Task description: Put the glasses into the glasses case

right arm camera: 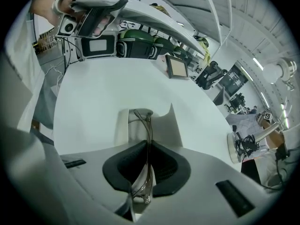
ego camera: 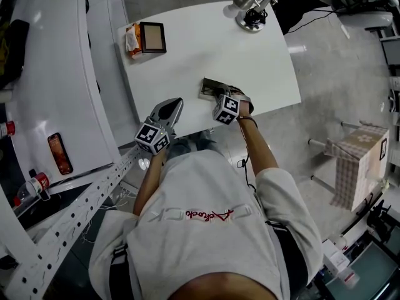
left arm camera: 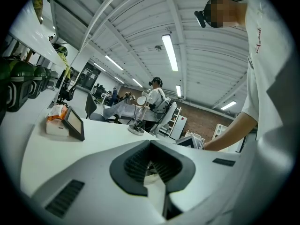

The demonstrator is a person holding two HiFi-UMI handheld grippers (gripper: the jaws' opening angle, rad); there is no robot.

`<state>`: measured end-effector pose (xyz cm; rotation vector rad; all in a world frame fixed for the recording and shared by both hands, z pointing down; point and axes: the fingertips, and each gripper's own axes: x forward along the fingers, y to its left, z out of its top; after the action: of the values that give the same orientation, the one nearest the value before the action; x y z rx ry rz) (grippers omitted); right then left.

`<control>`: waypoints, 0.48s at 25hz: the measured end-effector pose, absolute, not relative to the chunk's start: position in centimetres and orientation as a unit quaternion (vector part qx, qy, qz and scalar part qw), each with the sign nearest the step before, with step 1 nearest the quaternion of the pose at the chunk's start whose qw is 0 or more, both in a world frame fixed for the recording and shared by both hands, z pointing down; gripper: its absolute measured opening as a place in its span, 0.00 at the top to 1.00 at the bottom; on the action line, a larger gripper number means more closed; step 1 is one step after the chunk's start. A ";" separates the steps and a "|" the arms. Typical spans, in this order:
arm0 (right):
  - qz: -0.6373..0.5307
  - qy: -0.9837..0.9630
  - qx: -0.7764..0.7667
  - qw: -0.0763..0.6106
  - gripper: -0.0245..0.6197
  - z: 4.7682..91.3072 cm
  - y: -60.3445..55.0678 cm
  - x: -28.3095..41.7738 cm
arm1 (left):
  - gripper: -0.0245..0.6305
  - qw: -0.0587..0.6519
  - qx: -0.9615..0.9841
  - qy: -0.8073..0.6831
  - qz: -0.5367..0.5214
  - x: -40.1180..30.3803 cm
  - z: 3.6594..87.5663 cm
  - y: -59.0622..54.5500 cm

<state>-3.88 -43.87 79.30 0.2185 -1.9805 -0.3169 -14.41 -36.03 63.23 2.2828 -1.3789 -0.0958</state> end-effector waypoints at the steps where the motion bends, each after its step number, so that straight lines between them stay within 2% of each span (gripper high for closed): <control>1: -0.133 -0.831 0.090 0.533 0.93 79.3 -43.9 -3.9 | 0.94 0.234 0.832 -0.502 -0.035 -14.4 63.2 -36.0; 6: -0.133 -0.835 0.092 0.526 0.82 78.7 -44.0 -3.9 | 0.94 0.231 0.834 -0.499 -0.035 -14.2 63.1 -36.1; 12: -0.144 -0.838 0.104 0.517 0.79 77.6 -44.1 -3.9 | 0.94 0.223 0.842 -0.490 -0.037 -13.6 62.4 -36.5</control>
<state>-3.94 -44.07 77.62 0.2504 -2.0111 -0.3452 -13.59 -36.47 62.45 2.3255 -1.3533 -0.1026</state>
